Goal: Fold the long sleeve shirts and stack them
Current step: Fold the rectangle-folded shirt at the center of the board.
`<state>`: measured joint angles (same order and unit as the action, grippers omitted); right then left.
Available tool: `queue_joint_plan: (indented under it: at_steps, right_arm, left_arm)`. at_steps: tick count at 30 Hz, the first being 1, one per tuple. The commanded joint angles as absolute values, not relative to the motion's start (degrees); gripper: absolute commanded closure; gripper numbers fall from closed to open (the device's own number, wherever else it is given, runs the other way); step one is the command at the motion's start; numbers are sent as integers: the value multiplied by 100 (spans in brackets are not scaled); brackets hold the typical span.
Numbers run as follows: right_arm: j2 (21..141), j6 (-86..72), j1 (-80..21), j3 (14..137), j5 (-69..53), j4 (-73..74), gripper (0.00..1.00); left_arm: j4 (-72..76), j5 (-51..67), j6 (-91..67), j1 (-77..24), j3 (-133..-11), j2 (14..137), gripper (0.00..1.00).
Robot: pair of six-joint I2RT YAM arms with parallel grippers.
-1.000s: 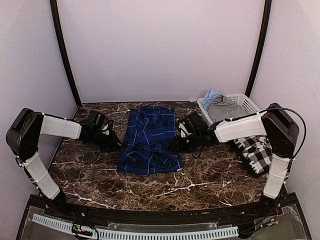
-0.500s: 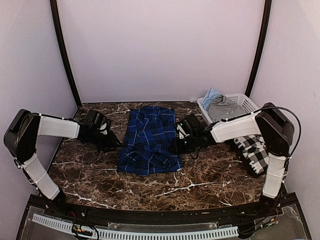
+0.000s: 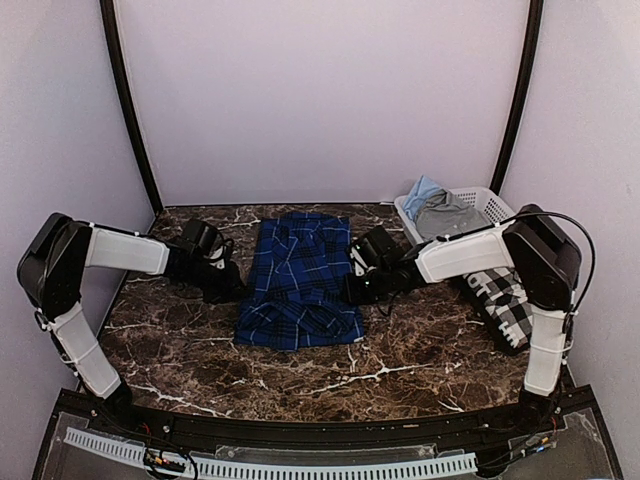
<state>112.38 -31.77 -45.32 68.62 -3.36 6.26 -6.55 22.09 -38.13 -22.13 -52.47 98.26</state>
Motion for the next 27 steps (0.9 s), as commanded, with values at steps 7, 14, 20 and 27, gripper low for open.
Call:
queue_joint_plan:
  at_steps: [7,14,20,27]
  right_arm:
    - [10871,-3175,-4550,6803,-32,677,100]
    - [10490,-3335,-4576,6439,285,644,100]
    - [10449,-3408,-4571,6294,297,539,100]
    - [10498,-3427,-4580,6294,240,502,100]
  left_arm:
    - [-664,2326,-3476,-2428,-5575,9651,100]
    - [-803,1901,-3480,-2443,-5632,9458,99]
    - [-1183,1288,-3703,-2407,-5548,9396,79]
    - [-1219,1282,-3758,-2372,-5322,9376,65]
